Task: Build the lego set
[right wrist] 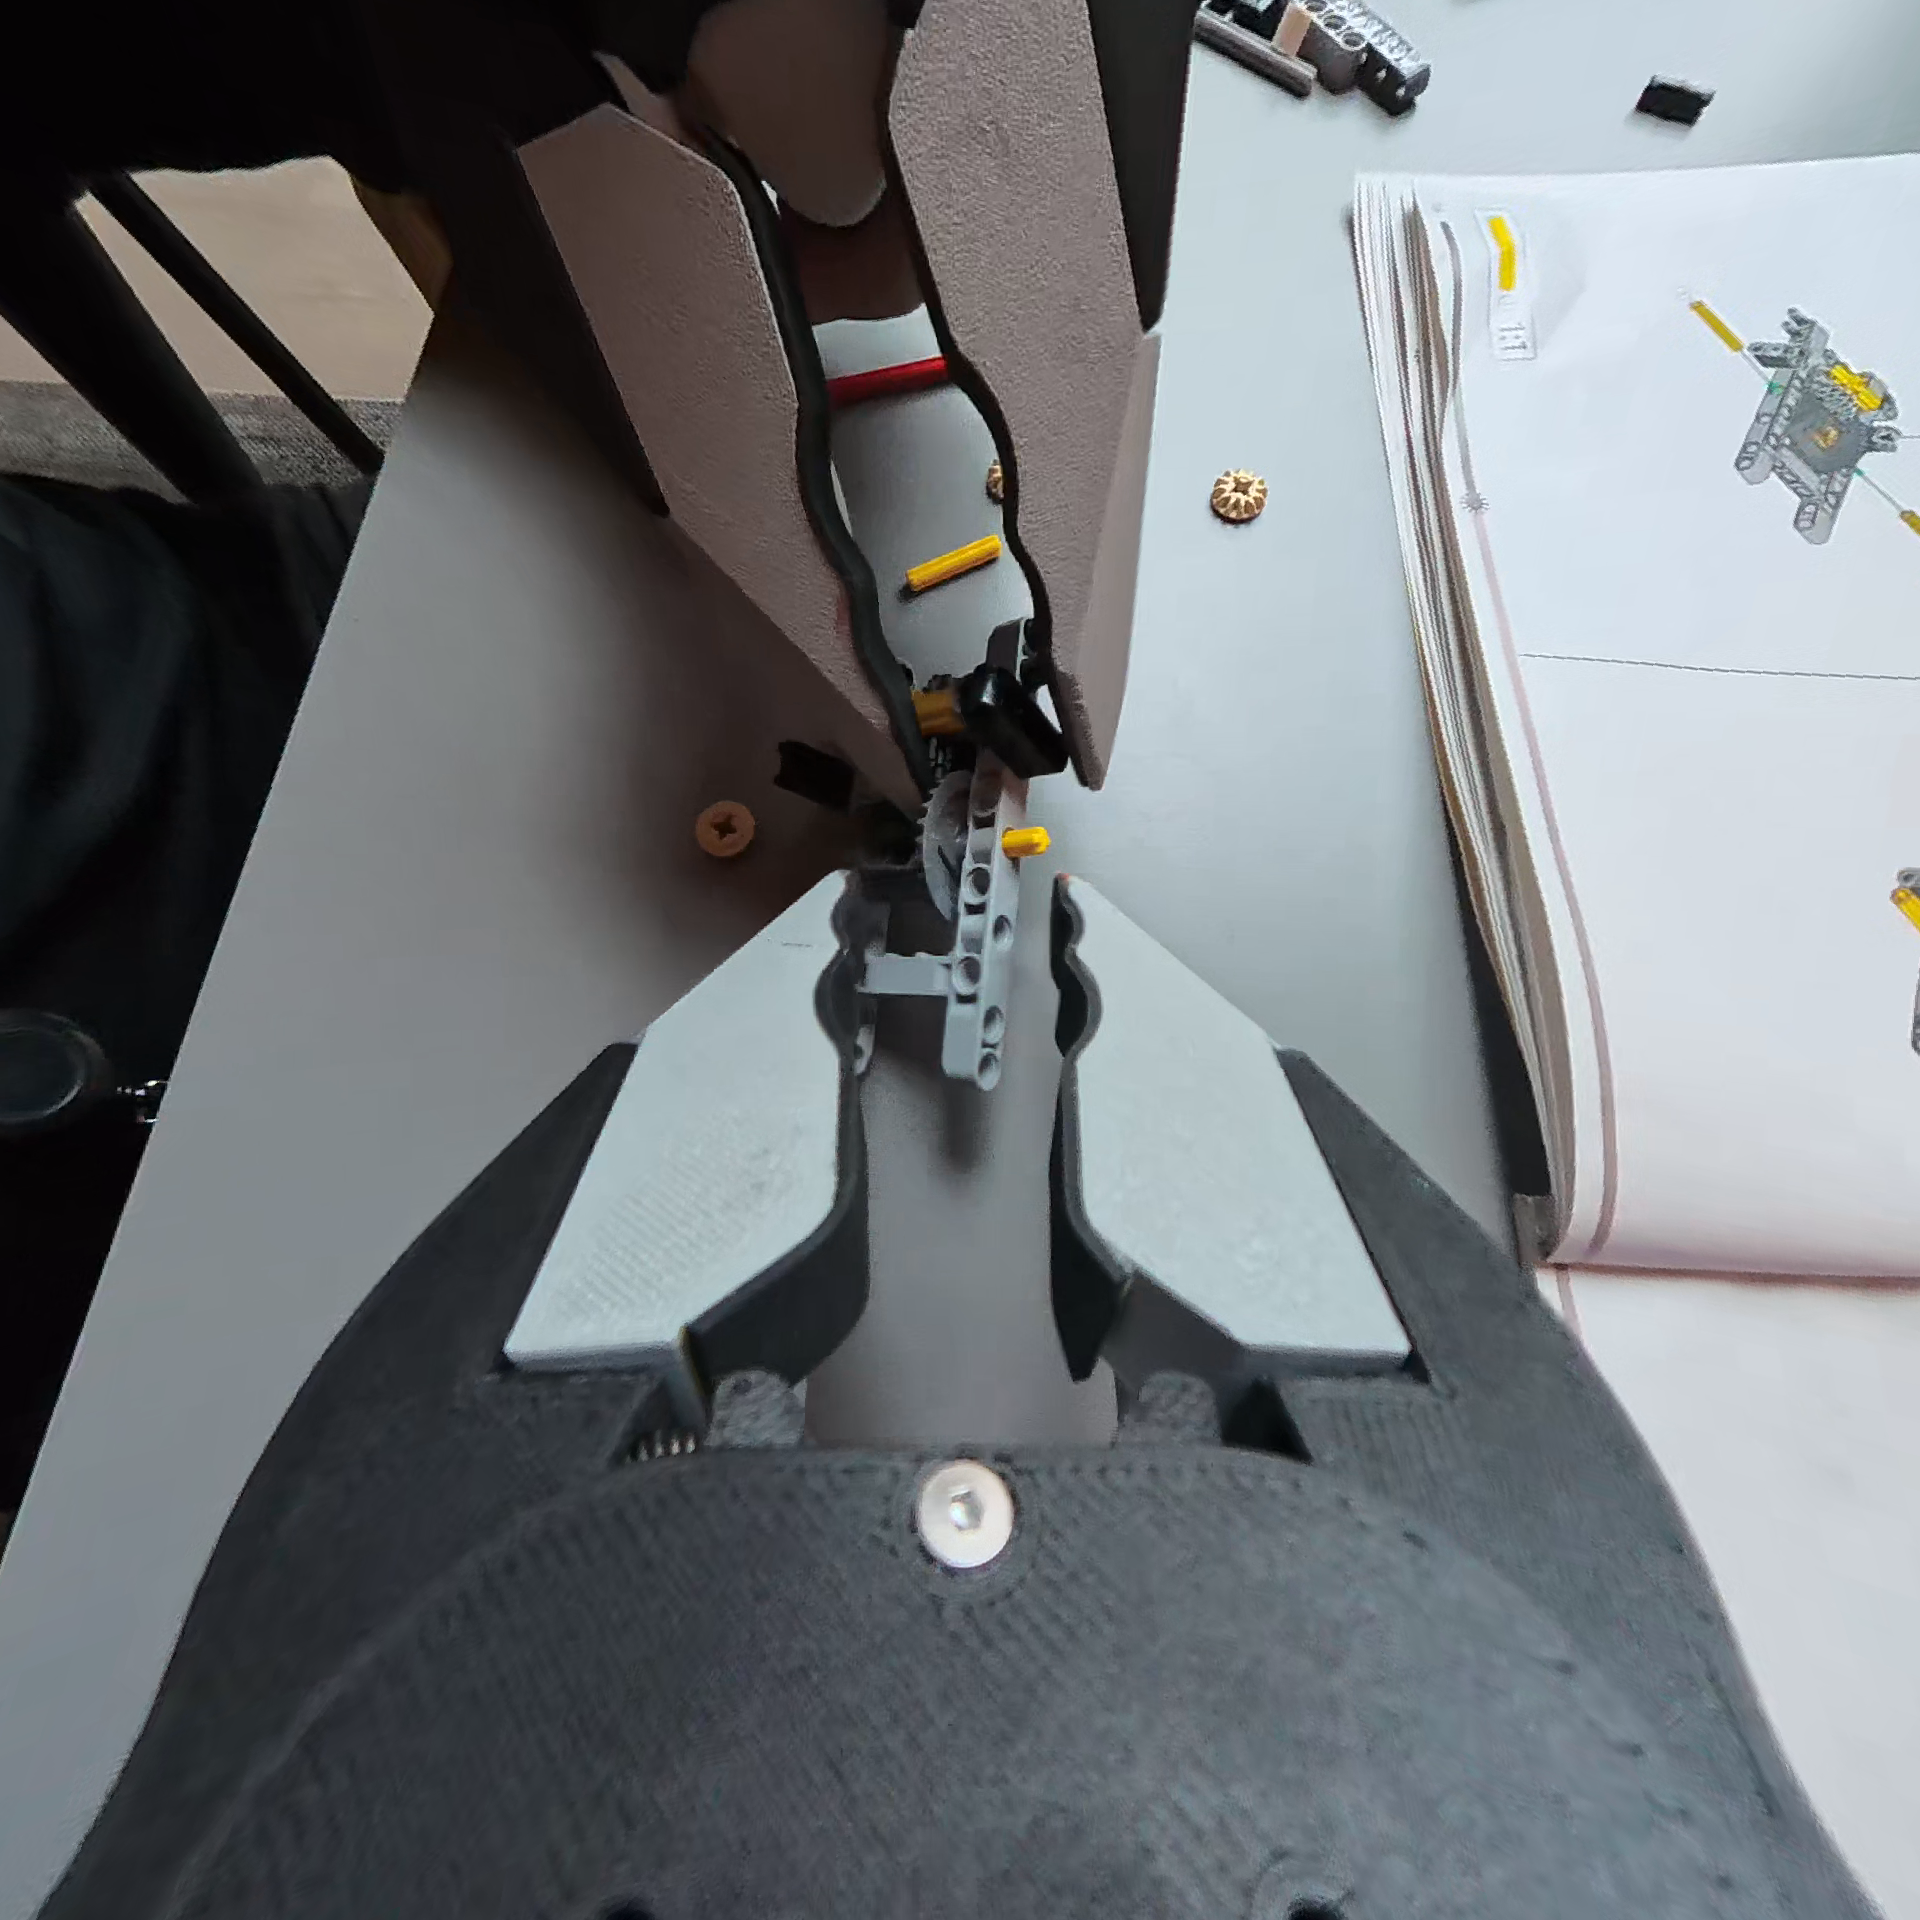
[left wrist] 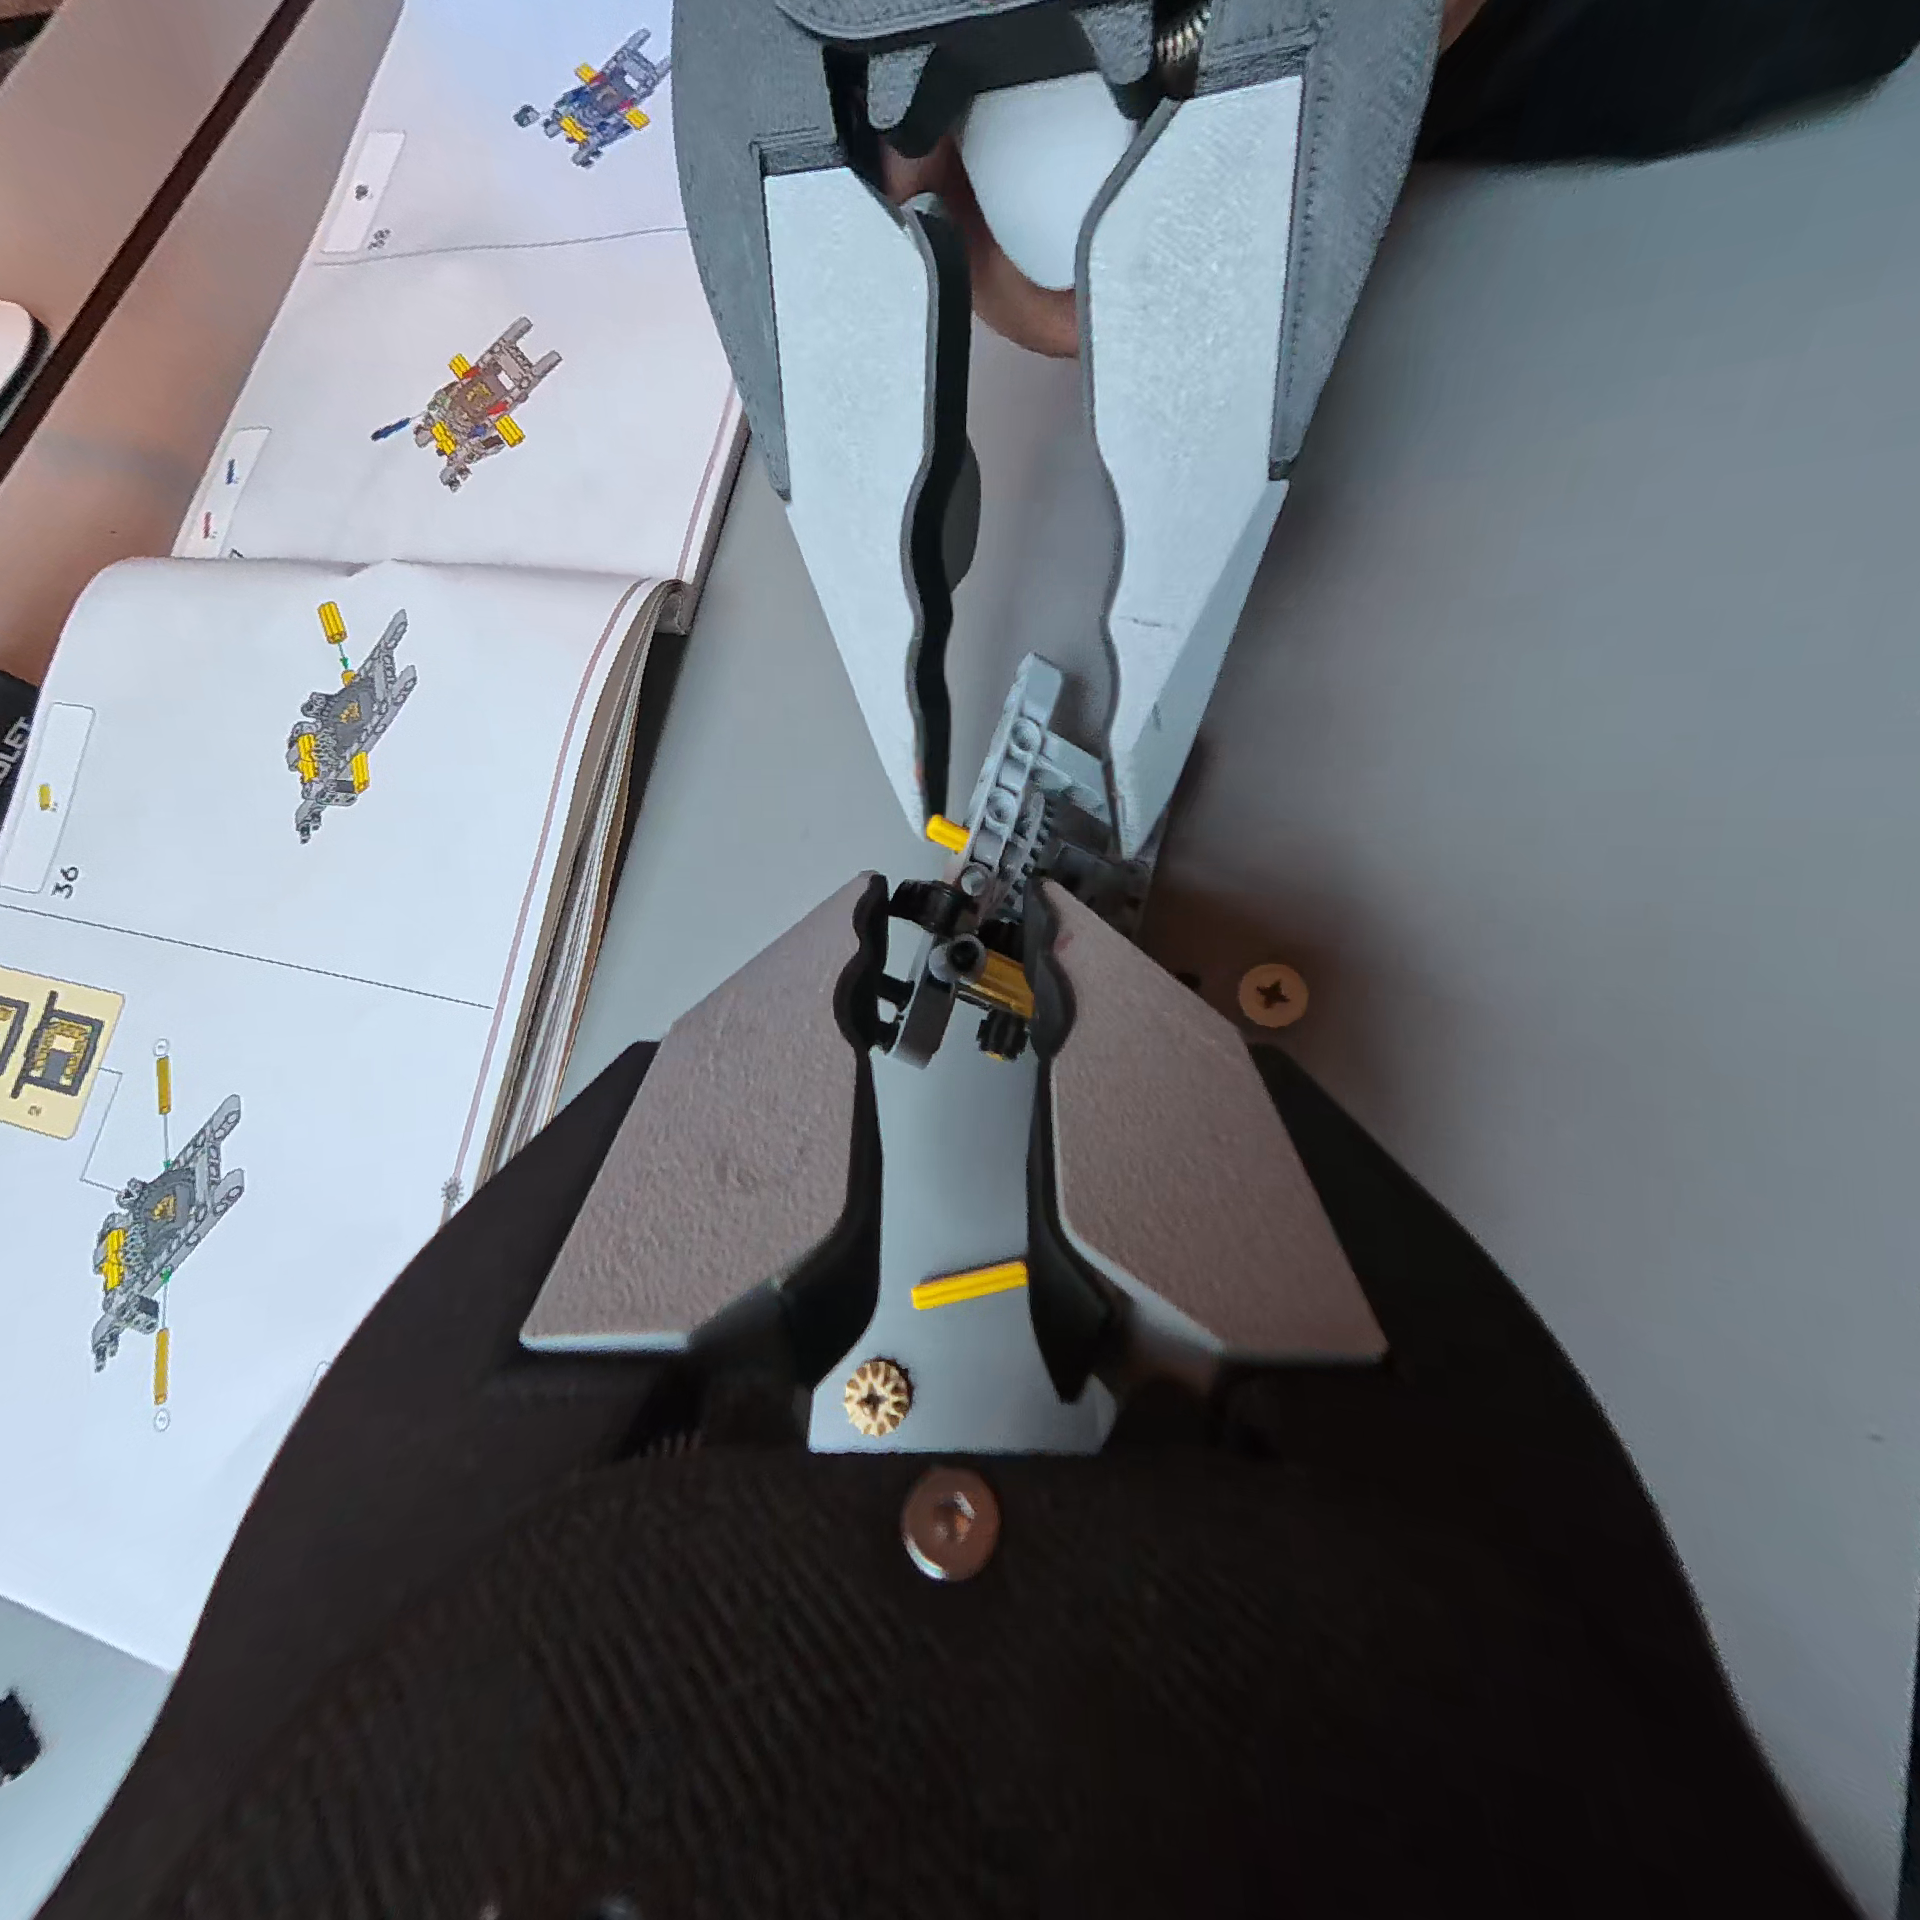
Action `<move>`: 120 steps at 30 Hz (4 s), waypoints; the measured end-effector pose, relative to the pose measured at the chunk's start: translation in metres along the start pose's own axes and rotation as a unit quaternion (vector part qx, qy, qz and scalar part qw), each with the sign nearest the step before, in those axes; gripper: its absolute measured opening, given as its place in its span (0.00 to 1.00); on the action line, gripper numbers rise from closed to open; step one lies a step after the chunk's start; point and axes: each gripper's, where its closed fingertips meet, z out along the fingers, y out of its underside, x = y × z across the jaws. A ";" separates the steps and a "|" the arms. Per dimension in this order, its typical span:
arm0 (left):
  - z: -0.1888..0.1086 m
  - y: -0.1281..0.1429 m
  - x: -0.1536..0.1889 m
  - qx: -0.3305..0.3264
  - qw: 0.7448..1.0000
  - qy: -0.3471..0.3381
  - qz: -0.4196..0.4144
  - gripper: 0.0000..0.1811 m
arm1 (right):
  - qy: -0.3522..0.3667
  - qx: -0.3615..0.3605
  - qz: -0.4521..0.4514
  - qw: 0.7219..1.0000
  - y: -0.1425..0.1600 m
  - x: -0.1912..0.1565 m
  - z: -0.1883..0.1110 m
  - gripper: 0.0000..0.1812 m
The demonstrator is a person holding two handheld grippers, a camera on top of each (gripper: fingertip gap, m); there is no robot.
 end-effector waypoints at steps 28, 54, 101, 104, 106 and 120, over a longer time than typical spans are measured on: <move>0.001 0.000 0.000 -0.043 0.998 -0.030 0.019 0.14 | -0.016 0.045 -0.004 0.999 -0.005 0.003 -0.003 0.08; 0.000 -0.001 0.003 -0.033 0.999 -0.013 0.018 0.12 | 0.004 0.057 -0.091 0.994 -0.002 0.001 0.000 0.08; -0.001 -0.012 -0.006 0.026 0.973 -0.150 0.176 0.10 | -0.102 0.126 0.186 0.969 -0.018 0.019 -0.008 0.02; -0.002 -0.012 -0.006 0.028 0.972 -0.153 0.178 0.10 | -0.106 0.130 0.194 0.967 -0.018 0.020 -0.009 0.01; -0.002 -0.012 -0.006 0.029 0.970 -0.159 0.184 0.10 | -0.109 0.134 0.200 0.964 -0.019 0.020 -0.010 0.00; -0.003 -0.011 -0.010 0.037 0.967 -0.178 0.178 0.10 | -0.091 0.154 0.221 0.959 -0.024 0.026 -0.009 0.00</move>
